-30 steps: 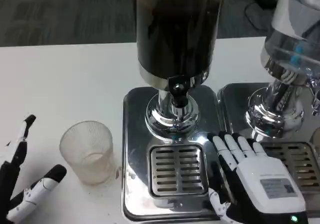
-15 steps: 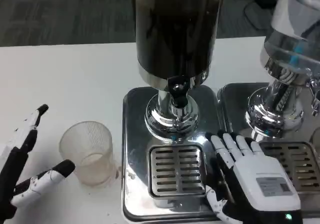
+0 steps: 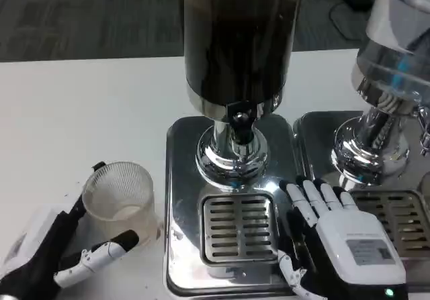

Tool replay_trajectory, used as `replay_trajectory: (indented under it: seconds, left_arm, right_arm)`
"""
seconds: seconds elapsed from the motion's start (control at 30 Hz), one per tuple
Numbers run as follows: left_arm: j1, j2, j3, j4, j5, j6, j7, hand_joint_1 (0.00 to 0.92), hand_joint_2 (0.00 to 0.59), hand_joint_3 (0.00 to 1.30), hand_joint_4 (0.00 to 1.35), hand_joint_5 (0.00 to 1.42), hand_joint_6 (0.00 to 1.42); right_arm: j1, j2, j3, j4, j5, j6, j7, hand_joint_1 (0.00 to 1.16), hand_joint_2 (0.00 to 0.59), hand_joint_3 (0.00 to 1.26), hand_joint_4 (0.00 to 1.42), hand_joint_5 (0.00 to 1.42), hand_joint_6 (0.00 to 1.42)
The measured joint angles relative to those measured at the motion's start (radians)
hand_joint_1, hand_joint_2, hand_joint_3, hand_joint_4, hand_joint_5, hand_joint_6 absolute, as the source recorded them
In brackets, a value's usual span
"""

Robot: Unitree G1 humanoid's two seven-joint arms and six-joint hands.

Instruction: Grasp the cup under the faucet to collect the drink, then remove the cup.

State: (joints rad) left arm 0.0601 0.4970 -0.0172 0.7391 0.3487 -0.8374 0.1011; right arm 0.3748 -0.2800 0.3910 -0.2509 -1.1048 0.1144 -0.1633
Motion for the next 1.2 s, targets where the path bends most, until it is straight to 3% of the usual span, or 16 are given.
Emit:
replay_trajectory:
  seconds: [0.17, 0.5, 0.73, 1.2]
  left_arm:
    - [-0.038, -0.038, -0.006, 0.040, 0.004, -0.002, 0.024, 0.216, 0.040, 0.00, 0.00, 0.00, 0.00]
    - [-0.075, -0.067, -0.006, 0.107, -0.016, -0.020, 0.054, 0.246, 0.052, 0.00, 0.00, 0.00, 0.00]
    - [-0.121, -0.068, -0.011, 0.160, -0.051, -0.033, 0.019, 0.273, 0.068, 0.00, 0.00, 0.11, 0.04]
    - [-0.171, -0.068, -0.032, 0.220, -0.118, -0.066, -0.071, 0.316, 0.071, 0.00, 0.00, 0.15, 0.08]
  right_arm:
    - [0.000, -0.004, -0.003, -0.006, 0.002, 0.001, 0.000, 0.37, 0.540, 0.06, 0.00, 0.00, 0.00]
    - [-0.010, -0.007, -0.011, -0.006, 0.017, 0.001, 0.000, 0.38, 0.540, 0.08, 0.00, 0.00, 0.00]
    - [-0.015, -0.008, -0.015, -0.005, 0.034, 0.001, 0.000, 0.38, 0.538, 0.08, 0.00, 0.00, 0.00]
    - [-0.013, -0.005, -0.011, -0.005, 0.034, 0.002, 0.000, 0.37, 0.530, 0.10, 0.00, 0.00, 0.00]
